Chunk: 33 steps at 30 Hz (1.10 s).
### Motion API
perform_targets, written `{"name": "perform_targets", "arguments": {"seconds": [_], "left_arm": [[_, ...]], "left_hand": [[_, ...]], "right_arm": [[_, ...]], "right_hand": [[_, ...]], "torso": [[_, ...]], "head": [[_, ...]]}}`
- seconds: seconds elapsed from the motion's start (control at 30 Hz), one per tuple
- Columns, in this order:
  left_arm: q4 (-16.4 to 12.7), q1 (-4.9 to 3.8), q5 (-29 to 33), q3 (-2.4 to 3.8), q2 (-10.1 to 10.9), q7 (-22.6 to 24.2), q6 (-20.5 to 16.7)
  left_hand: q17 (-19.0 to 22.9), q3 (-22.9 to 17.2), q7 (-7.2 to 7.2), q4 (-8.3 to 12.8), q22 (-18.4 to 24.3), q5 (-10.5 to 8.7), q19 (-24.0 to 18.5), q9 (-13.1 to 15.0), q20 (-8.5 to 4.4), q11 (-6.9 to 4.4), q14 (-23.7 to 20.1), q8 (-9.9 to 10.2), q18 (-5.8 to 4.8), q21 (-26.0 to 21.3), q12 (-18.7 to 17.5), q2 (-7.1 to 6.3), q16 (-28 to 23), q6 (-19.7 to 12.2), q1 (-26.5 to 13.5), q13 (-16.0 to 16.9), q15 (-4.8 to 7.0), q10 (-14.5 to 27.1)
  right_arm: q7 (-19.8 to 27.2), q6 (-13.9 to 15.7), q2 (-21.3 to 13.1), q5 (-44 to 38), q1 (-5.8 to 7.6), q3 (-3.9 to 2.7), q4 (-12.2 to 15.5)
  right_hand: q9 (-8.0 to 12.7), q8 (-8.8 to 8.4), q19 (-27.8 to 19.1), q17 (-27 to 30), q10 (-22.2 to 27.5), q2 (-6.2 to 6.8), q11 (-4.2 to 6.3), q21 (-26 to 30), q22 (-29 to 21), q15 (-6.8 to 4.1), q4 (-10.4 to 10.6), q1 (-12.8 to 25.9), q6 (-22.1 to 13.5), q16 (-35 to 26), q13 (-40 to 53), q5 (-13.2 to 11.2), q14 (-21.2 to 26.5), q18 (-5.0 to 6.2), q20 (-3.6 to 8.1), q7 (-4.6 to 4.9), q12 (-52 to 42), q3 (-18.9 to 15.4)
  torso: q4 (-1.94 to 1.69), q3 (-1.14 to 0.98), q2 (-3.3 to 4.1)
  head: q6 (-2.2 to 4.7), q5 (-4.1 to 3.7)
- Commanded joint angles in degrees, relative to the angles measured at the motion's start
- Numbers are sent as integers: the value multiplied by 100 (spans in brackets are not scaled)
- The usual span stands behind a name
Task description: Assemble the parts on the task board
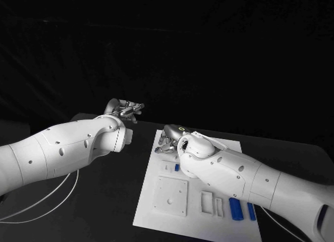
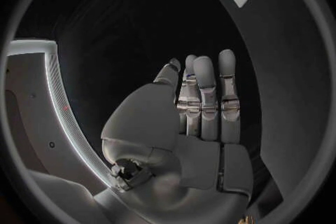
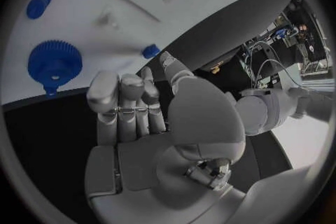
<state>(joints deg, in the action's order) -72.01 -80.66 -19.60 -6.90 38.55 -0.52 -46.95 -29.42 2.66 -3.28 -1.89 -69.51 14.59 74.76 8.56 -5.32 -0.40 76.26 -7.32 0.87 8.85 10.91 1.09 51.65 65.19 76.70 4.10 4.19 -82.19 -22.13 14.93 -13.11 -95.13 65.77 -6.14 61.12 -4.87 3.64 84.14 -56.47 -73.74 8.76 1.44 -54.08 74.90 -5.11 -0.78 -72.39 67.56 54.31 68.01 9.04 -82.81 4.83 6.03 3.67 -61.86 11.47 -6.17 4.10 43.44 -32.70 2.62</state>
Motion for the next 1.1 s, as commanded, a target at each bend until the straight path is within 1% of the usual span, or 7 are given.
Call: {"name": "perform_targets", "arguments": {"seconds": [0.03, 0.17, 0.27, 0.33, 0.47, 0.7, 1.1], "left_arm": [[-31, -23, 275, 5, -22, 373, -323], [-44, -26, 309, 5, -31, 404, -337], [-49, -28, 330, 5, -34, 418, -338], [-51, -29, 342, 5, -33, 422, -334], [-49, -30, 360, 5, -34, 426, -326], [-36, -31, 388, 5, -45, 420, -316], [-28, -31, 421, 5, -56, 409, -295]], "left_hand": [[-5, 21, -37, 26, -3, 17, 24, -5, 15, -9, -7, -21, 86, -34, -40, -4, -24, -15, 40, -8, -24, 46], [-8, 22, -38, 29, -7, 16, 27, -8, 15, -8, -6, -23, 86, -40, -41, -7, -25, -16, 40, -8, -24, 46], [-12, 24, -40, 35, -14, 15, 33, -14, 15, -8, -5, -25, 86, -51, -43, -12, -26, -18, 41, -8, -23, 46], [-12, 24, -40, 35, -14, 15, 33, -14, 15, -8, -5, -25, 86, -51, -43, -12, -26, -18, 41, -8, -23, 46], [-18, 28, -43, 36, -23, 10, 38, -22, 16, -7, -3, -25, 86, -66, -47, -16, -28, -26, 35, -8, -24, 47], [-18, 28, -43, 36, -23, 10, 38, -22, 16, -7, -3, -25, 86, -66, -47, -16, -28, -26, 35, -8, -24, 47], [-28, 24, -47, 37, -49, 8, 52, -36, 17, -3, -4, -33, 86, -108, -53, -2, -40, -38, 31, -8, -27, 51]], "right_arm": [[-241, 197, 49, -386, -6, 27, -30], [-342, 252, 74, -519, -14, 63, -46], [-405, 295, 74, -599, -18, 79, -50], [-423, 319, 71, -635, -20, 85, -48], [-400, 315, 62, -662, -26, 94, -36], [-234, 246, 69, -625, -65, 145, -16], [-109, 208, 70, -543, -97, 185, -30]], "right_hand": [[-8, 0, 320, -10, -47, 53, 6, -20, 665, 0, 42, 2, 48, 35, 8, -63, -28, -82, 32, -5, -12, 2], [-13, 1, 321, -21, -47, 98, 4, -31, 667, 3, 91, 24, 39, 37, 6, -144, -29, -82, 30, -2, 0, -25], [-23, 0, 320, -37, -52, 135, 3, -34, 667, 1, 164, 25, 37, 43, 3, -178, -30, -81, 32, -2, 13, -37], [-26, 0, 320, -42, -49, 153, 3, -38, 667, 1, 173, 12, 32, 43, 0, -208, -30, -81, 31, 0, 21, -43], [-24, 1, 317, -48, -31, 190, -7, -34, 665, 3, 163, -11, -13, 39, -8, -227, -28, -77, 32, 15, 41, -71], [-14, -3, 313, -64, -17, 195, -21, -31, 666, 10, 116, -72, -99, 37, -7, -215, -29, -72, 23, 40, 52, -120], [9, -1, 311, -95, -4, 162, -30, -29, 667, 16, -16, -70, -136, 37, -1, -83, -32, -67, 16, 53, 58, -47]], "torso": [[-21, 9, 17], [-42, 14, 27], [-39, 15, 24], [-25, 13, 24], [-23, 11, 25], [-39, 5, 31], [-26, 11, 27]], "head": [[9, 4], [9, -2], [4, 11], [4, 20], [2, 23], [-25, 34], [-57, 57]]}}
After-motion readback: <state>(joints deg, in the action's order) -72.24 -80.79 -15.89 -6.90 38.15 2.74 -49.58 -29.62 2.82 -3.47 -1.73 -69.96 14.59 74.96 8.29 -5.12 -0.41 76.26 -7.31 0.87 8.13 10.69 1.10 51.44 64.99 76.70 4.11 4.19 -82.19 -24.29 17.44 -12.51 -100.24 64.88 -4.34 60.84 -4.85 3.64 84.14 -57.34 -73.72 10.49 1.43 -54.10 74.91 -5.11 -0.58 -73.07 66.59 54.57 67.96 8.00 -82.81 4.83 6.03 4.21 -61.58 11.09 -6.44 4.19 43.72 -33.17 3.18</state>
